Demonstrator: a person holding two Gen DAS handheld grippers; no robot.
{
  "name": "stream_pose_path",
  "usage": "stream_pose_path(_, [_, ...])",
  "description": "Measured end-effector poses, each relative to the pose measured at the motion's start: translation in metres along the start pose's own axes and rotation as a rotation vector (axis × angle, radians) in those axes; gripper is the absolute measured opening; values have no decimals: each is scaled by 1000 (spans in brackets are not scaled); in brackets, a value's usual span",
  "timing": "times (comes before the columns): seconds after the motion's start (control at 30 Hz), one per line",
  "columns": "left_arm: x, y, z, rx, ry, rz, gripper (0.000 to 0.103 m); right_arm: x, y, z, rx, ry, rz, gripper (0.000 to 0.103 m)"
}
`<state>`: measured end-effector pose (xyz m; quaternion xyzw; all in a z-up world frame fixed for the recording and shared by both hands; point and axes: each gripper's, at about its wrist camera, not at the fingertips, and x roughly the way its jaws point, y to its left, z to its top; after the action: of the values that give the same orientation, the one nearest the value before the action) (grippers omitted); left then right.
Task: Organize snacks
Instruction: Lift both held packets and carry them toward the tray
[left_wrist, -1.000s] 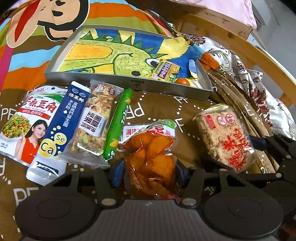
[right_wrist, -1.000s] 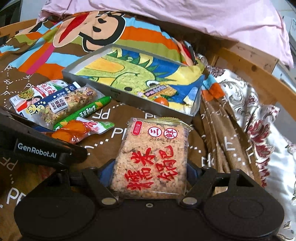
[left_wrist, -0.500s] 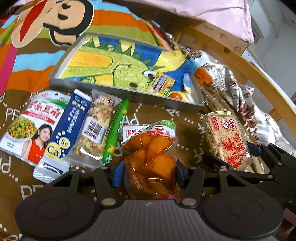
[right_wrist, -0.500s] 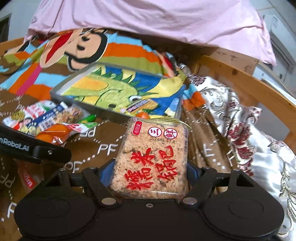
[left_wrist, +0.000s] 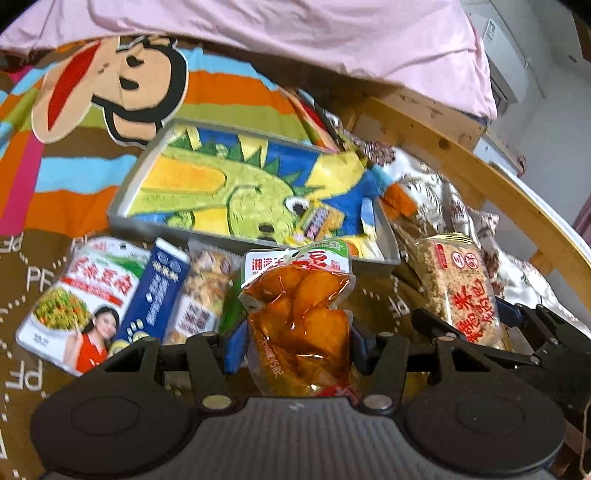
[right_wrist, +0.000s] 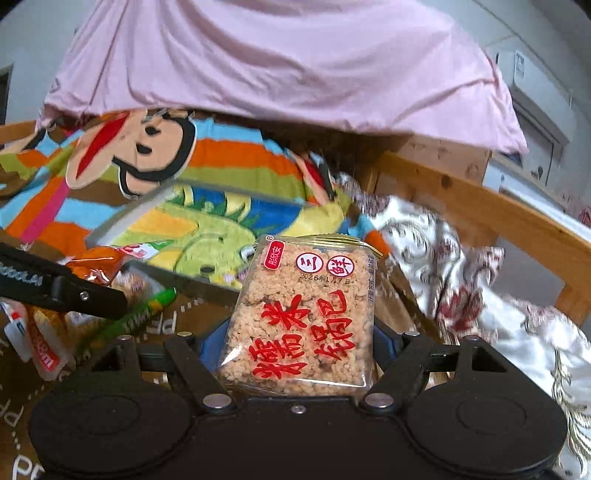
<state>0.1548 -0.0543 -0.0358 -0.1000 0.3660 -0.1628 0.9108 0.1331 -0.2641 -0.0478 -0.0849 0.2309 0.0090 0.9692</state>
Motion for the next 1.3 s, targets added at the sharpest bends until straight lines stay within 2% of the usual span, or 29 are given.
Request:
stream_pose_path(0.33, [3, 9, 19, 2, -117, 35, 59, 14, 8, 10, -9, -145, 16, 78])
stream_pose_path(0.5, [14, 22, 25, -40, -115, 34, 59, 35, 13, 13, -6, -138, 18, 78])
stream_pose_path(0.7, [28, 32, 30, -59, -105, 62, 59, 56, 14, 25, 41, -183, 16, 78])
stream_pose_path(0.9, [47, 40, 49, -60, -118, 73, 59, 83, 16, 42, 94, -213, 17, 78])
stream_pose_path(1.0, [59, 47, 61, -65, -122, 86, 59, 94, 19, 47, 78, -238, 7, 78])
stream_pose_path(1.2, [84, 56, 90, -54, -131, 101, 59, 118, 25, 53, 64, -223, 18, 78])
stream_pose_path(1.3, [97, 60, 98, -8, -125, 107, 59, 130, 31, 55, 45, -212, 16, 78])
